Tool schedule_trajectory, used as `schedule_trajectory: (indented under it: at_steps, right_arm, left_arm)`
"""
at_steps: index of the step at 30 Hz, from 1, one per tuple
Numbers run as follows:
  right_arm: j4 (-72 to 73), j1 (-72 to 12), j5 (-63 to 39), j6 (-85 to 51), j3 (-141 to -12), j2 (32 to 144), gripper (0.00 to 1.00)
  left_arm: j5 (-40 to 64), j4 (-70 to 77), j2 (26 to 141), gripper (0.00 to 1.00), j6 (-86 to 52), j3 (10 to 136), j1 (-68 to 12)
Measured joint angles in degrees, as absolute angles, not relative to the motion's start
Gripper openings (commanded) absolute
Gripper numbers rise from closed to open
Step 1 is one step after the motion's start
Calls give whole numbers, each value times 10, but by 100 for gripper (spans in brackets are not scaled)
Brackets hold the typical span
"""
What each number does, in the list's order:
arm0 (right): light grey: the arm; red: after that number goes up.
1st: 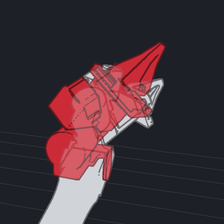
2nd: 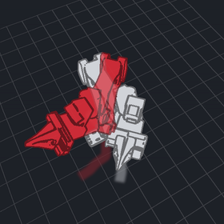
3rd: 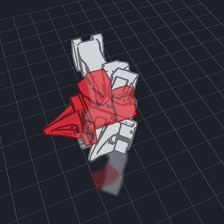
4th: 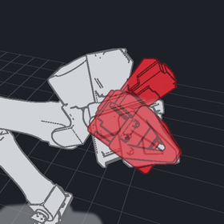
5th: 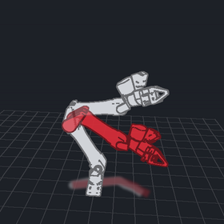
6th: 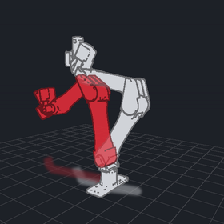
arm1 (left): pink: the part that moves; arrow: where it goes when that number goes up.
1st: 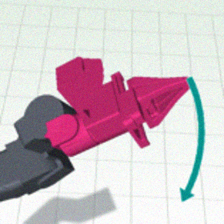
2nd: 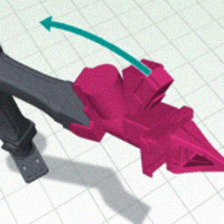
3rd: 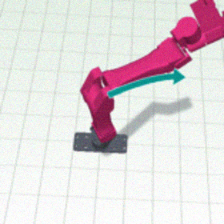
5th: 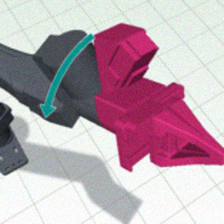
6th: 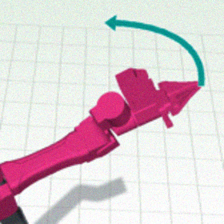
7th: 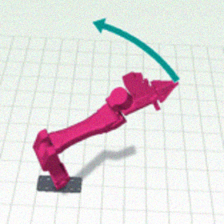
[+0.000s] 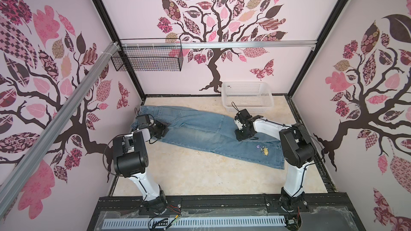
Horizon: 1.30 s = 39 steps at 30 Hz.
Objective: Roll up the long pants
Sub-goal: Fold the long pant at the center of the board.
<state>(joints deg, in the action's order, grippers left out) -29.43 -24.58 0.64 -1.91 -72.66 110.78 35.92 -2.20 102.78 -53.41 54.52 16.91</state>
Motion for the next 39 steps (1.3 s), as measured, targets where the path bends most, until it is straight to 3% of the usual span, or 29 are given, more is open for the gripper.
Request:
schedule_trajectory:
  at_steps: [1,2,8,10,11,12,26,39]
  right_arm:
    - [-294,-246,10,-19,-728,1110,3]
    - [-295,-246,18,-19,-729,1112,0]
    - [-296,-246,17,-29,-724,1102,0]
    - [-298,-246,11,-32,-714,1084,10]
    - [-299,-246,7,-34,-710,1074,9]
    - [-303,-246,4,-32,-708,1063,0]
    - [-342,-256,-18,-48,-702,1024,0]
    - [-444,-282,-81,-67,-693,883,0]
  left_arm:
    - [360,-22,1028,43,-534,545,171]
    - [361,-22,1028,43,-534,545,173]
    - [363,-22,1025,43,-533,543,189]
    - [363,-22,1021,42,-533,538,196]
    - [363,-22,1019,42,-533,535,200]
    - [363,-22,1018,42,-533,532,203]
    - [363,-24,998,42,-536,519,225]
    - [337,-27,1031,43,-558,526,338]
